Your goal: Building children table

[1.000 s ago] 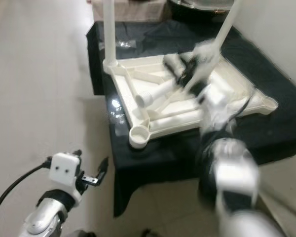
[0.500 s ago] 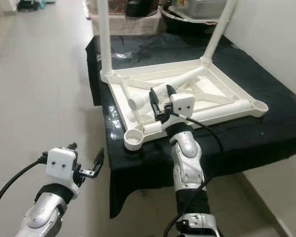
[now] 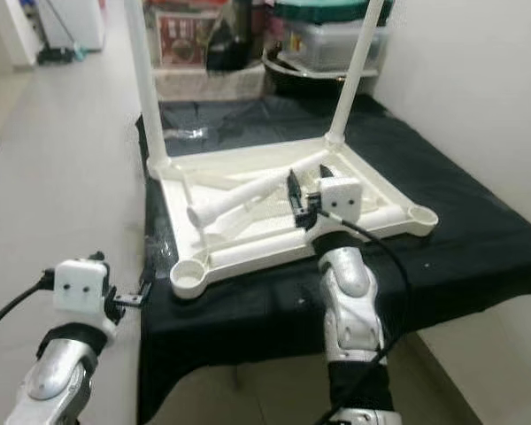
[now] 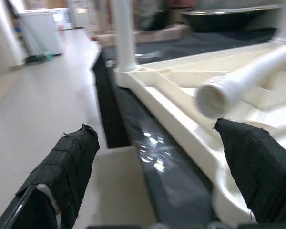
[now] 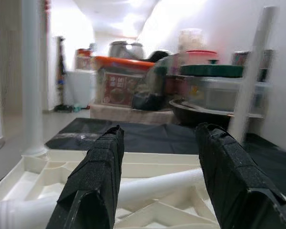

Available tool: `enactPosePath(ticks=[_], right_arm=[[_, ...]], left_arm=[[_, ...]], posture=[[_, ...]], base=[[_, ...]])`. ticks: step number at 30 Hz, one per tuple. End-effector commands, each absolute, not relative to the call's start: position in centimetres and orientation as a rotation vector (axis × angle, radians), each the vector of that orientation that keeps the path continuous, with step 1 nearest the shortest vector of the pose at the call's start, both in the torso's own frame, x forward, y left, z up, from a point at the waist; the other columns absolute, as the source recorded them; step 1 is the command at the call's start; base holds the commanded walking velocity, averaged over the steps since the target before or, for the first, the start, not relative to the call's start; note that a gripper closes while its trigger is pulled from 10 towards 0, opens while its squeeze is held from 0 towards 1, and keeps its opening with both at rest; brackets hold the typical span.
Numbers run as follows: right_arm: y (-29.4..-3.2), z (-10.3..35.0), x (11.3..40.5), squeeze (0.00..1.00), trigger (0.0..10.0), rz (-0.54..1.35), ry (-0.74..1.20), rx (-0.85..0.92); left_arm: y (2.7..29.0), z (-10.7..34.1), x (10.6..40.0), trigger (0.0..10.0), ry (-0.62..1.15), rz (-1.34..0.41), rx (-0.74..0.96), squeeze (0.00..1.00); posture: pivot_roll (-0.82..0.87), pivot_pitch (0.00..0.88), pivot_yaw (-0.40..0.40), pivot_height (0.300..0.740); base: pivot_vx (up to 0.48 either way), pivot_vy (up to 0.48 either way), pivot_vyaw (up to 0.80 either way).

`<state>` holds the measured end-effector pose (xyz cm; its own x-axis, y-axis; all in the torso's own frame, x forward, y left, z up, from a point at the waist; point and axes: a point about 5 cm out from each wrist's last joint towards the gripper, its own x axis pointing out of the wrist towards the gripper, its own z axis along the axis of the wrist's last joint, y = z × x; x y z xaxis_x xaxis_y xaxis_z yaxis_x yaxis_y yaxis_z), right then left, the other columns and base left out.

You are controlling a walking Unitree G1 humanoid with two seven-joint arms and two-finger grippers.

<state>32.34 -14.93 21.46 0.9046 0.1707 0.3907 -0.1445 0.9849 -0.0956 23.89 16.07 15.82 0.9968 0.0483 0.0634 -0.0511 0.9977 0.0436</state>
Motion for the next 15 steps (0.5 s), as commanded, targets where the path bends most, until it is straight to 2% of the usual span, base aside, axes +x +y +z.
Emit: enactPosePath(ticks=[1,8,15], right_arm=[[-14.6,21.0,32.2,0.00,10.0,0.172,-0.384,-0.050],[-14.5,21.0,32.1,0.00,10.0,0.161,-0.376,-0.053],[-14.2,21.7,32.2,0.00,10.0,0.168,-0.381,-0.068]], left_arm=[[16.6,15.4,24.0,10.0,-0.038,0.076,0.020,0.00],[18.4,16.3,25.0,10.0,-0.053,0.109,0.002,0.00],[20.4,19.3,27.1,10.0,-0.137,0.068,0.016,0.00]], posture=[[0.09,0.116,-0.076,0.740],[0.09,0.121,-0.076,0.740],[0.08,0.149,-0.080,0.740]], base=[[0.000,0.000,0.00],[0.000,0.000,0.00],[0.000,0.000,0.00]])
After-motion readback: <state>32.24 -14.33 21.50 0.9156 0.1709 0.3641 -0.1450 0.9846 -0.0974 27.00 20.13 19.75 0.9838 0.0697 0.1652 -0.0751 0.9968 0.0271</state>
